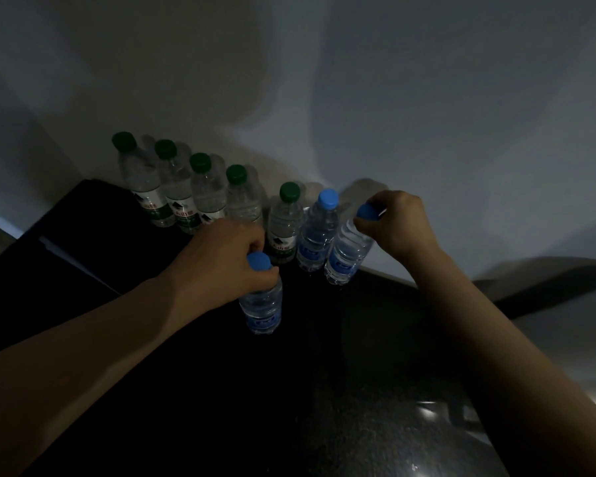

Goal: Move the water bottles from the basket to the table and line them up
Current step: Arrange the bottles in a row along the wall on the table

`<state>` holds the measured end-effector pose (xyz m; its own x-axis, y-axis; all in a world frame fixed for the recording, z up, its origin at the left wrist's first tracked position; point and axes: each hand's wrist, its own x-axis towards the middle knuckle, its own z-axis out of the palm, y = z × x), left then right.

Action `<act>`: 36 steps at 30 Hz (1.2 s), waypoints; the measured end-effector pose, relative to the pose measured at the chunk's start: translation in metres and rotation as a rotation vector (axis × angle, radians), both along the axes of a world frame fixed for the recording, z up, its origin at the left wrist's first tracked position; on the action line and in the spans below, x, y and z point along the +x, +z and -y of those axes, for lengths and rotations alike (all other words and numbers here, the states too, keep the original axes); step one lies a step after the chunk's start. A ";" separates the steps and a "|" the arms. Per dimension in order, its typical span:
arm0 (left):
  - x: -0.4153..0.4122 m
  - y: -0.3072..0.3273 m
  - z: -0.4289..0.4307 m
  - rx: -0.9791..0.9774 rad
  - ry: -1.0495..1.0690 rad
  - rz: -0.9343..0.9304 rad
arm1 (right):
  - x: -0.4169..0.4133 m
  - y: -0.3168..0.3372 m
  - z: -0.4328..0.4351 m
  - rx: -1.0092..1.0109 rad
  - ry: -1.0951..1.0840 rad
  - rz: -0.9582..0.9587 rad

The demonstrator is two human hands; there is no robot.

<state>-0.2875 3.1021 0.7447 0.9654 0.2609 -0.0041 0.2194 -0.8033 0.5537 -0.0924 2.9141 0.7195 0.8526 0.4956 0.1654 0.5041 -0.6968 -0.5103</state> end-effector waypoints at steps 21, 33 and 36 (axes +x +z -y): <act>0.039 0.002 0.039 0.028 -0.141 0.010 | -0.067 -0.047 0.100 -0.218 -0.082 -0.248; 0.110 0.005 0.106 -0.002 -0.296 0.031 | -0.105 -0.080 0.150 -0.216 -0.205 -0.389; 0.126 0.005 0.119 0.002 -0.345 0.049 | -0.100 -0.080 0.154 -0.217 -0.216 -0.392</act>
<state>-0.1614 2.9832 0.7498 0.9957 -0.0812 0.0448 -0.0924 -0.8267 0.5550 -0.1927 2.7602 0.6396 0.9170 0.2880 -0.2758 0.1351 -0.8751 -0.4646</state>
